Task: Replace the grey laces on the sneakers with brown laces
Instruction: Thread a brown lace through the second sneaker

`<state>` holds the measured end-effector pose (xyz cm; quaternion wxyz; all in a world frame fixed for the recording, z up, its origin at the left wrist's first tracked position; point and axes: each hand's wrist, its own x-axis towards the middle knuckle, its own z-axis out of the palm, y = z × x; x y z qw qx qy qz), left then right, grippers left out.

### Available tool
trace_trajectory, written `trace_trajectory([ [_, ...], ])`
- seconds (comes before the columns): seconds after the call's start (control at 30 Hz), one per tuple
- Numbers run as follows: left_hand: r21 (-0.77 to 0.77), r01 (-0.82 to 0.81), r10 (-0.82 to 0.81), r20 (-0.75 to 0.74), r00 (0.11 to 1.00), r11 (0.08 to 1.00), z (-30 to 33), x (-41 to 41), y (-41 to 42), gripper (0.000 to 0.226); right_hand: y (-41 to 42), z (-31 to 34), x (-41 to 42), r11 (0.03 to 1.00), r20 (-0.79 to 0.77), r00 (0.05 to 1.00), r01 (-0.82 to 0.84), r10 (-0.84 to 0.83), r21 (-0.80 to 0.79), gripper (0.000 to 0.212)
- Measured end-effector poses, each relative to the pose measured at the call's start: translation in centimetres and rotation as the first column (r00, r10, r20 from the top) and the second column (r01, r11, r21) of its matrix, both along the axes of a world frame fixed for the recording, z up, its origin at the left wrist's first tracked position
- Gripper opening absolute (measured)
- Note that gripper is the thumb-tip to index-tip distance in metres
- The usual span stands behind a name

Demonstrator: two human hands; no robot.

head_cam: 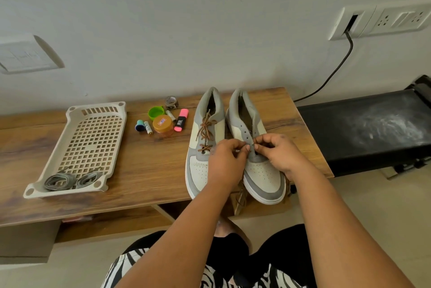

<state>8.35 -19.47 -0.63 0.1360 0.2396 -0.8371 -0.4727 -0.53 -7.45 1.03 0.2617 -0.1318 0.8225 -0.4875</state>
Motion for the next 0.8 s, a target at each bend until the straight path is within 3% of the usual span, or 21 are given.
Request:
trace_trajectory([
  [0.3, -0.024, -0.047, 0.047, -0.014, 0.999, 0.999, 0.4, -0.7, 0.7, 0.007, -0.1, 0.3, 0.2, 0.983, -0.148, 0.984, -0.071, 0.097, 0.170, 0.031],
  [0.43, 0.232, -0.034, 0.064, -0.125, 0.990, 0.972, 1.6, -0.5, 0.6, 0.009, 0.1, 0.0, -0.1, 0.924, -0.251, 0.942, -0.124, 0.224, 0.362, 0.023],
  [0.53, 0.579, 0.038, 0.137, -0.256, 0.957, 0.815, 3.9, 0.0, 0.1, 0.010, 0.4, -0.1, -0.2, 0.932, -0.233, 0.949, -0.123, 0.211, 0.341, 0.015],
  [0.6, 0.799, 0.138, 0.204, -0.310, 0.929, 0.585, 5.8, 0.6, -1.1, 0.013, 0.4, -0.1, -0.3, 0.935, -0.240, 0.949, -0.117, 0.205, 0.335, 0.013],
  [0.63, 0.861, 0.207, 0.211, -0.335, 0.918, 0.464, 6.6, 1.0, -2.0, 0.015, 0.4, -0.1, -0.2, 0.933, -0.245, 0.948, -0.114, 0.205, 0.341, 0.013],
  [0.67, 0.878, 0.262, 0.176, -0.354, 0.918, 0.401, 7.2, 1.4, -2.9, 0.015, 0.4, -0.1, -0.2, 0.933, -0.250, 0.947, -0.108, 0.202, 0.344, 0.013],
  [0.7, 0.859, 0.277, 0.091, -0.347, 0.934, 0.431, 7.7, 1.8, -3.7, 0.015, 0.3, 0.0, -0.1, 0.932, -0.251, 0.948, -0.103, 0.198, 0.346, 0.014],
  [0.8, 0.579, 0.199, -0.178, -0.093, 0.980, 0.791, 7.1, 2.1, -4.0, 0.015, 0.3, -0.1, -0.2, 0.934, -0.251, 0.948, -0.102, 0.195, 0.342, 0.013],
])
